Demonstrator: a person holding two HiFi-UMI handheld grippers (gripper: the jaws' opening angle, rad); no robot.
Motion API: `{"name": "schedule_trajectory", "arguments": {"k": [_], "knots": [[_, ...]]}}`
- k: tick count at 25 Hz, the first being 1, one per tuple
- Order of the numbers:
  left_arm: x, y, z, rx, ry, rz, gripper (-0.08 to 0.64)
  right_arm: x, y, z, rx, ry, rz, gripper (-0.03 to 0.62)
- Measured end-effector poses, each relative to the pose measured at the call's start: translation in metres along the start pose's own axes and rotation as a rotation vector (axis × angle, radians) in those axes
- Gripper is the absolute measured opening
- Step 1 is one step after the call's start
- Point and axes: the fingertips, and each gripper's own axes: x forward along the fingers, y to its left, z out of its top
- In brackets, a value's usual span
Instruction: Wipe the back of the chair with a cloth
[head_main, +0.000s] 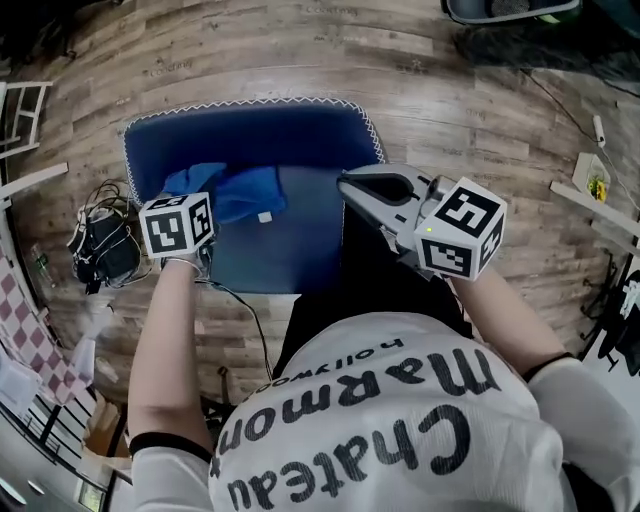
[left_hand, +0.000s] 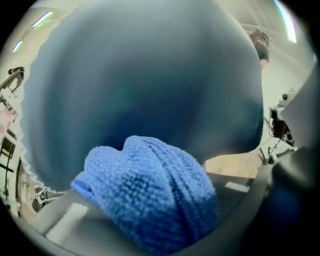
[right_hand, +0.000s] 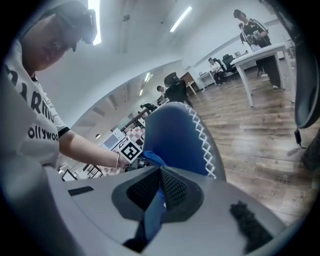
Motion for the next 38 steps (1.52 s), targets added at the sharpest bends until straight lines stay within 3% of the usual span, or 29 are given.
{"name": "schedule_trajectory", "arguments": {"k": [3, 7, 10, 13, 17, 27, 30, 38], "knots": [[-0.011, 0.044, -0.006, -0.066, -0.007, 0.072, 0.034, 0.014, 0.006, 0.001, -0.011, 0.024, 0.028, 0.012], [-0.002, 0.055, -0.019, -0.007, 0.056, 0.111, 0.034, 0.024, 0.011, 0.001, -0.017, 0.045, 0.050, 0.012], [0.010, 0.043, -0.013, -0.003, 0.053, 0.090, 0.034, 0.027, 0.009, 0.002, -0.015, 0.049, 0.042, 0.012], [0.019, 0.023, -0.003, 0.012, 0.054, 0.053, 0.034, 0.025, 0.004, 0.002, -0.003, 0.041, 0.030, 0.013], [0.031, -0.019, 0.009, 0.117, 0.086, -0.011, 0.032, 0.016, -0.008, 0.001, 0.021, 0.023, 0.012, 0.012], [0.048, -0.187, 0.020, 0.348, 0.086, -0.350, 0.032, 0.000, -0.016, -0.005, 0.055, -0.010, 0.001, 0.012], [0.054, -0.213, 0.019, 0.354, 0.100, -0.375, 0.032, -0.016, -0.025, -0.007, 0.089, -0.048, -0.026, 0.012], [0.059, -0.260, 0.001, 0.473, 0.149, -0.454, 0.032, -0.062, -0.048, -0.019, 0.150, -0.116, -0.121, 0.012]]}}
